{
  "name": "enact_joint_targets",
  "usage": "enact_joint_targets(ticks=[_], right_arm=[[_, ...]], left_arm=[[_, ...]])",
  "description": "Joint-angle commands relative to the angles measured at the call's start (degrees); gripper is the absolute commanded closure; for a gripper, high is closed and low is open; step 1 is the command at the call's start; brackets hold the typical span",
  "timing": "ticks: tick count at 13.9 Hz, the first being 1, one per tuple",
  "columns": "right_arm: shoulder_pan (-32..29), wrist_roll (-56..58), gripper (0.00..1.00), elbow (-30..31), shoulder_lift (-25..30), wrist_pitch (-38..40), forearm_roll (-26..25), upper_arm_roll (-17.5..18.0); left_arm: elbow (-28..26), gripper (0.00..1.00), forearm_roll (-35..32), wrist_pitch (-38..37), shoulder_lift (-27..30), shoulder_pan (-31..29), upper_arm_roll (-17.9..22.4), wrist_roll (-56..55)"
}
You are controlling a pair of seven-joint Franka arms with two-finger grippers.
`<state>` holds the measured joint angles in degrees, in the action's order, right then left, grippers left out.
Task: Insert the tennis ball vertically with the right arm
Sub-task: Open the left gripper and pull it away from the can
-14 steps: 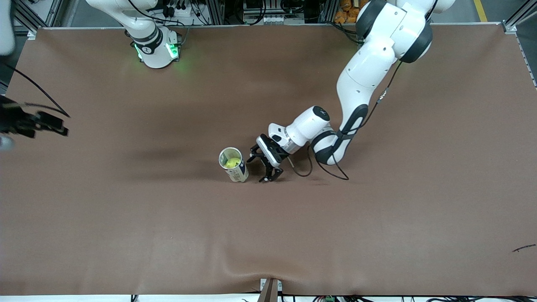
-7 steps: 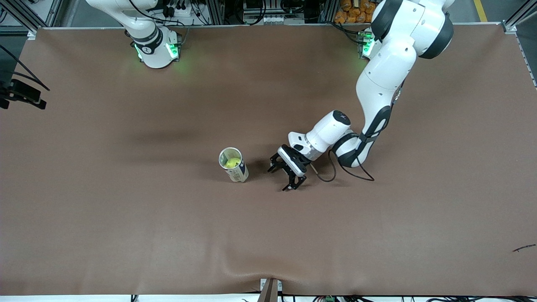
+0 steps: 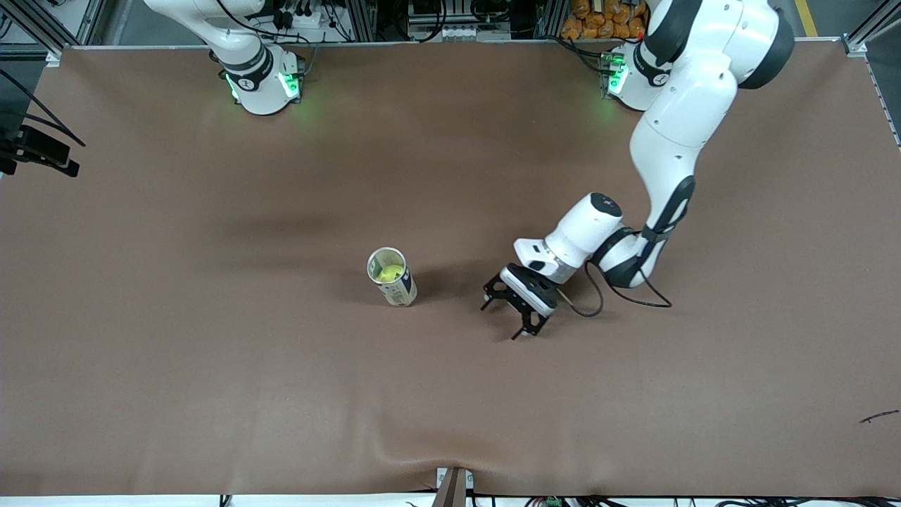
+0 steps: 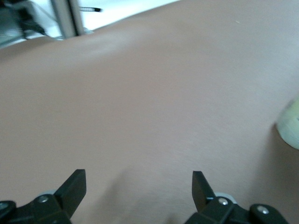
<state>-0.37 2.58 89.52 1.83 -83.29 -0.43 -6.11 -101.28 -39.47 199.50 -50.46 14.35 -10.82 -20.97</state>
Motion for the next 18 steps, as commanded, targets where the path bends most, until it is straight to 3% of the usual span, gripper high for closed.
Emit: enact_joint_targets(ticks=[1, 4, 6, 13, 18], right_arm=[[0.4, -2.4, 0.00, -0.6, 0.3, 0.6, 1.3, 0.5], [0.4, -2.2, 0.00, -0.4, 0.1, -0.2, 3.0, 0.3], [0.3, -2.2, 0.00, 0.0, 0.0, -0.7, 3.0, 0.3], [-0.8, -2.1, 0.00, -1.6, -1.1, -2.9, 3.2, 0.0], [0.1, -2.1, 0.00, -1.6, -1.9, -3.1, 3.0, 0.0]], left_arm=[[-1.7, 0.00, -1.0, -3.8, 4.2, -1.1, -0.3, -4.8], [-1.6, 0.00, -0.9, -4.0, 4.7, -4.6, -1.9, -7.4], [-1.5, 0.00, -0.9, -5.9, 4.7, -10.8, -7.3, -7.5], [-1.2, 0.00, -1.5, -26.1, 8.9, -24.3, -22.9, -7.4], [-1.6, 0.00, -1.1, -48.2, 12.2, -36.6, -39.0, -7.4]])
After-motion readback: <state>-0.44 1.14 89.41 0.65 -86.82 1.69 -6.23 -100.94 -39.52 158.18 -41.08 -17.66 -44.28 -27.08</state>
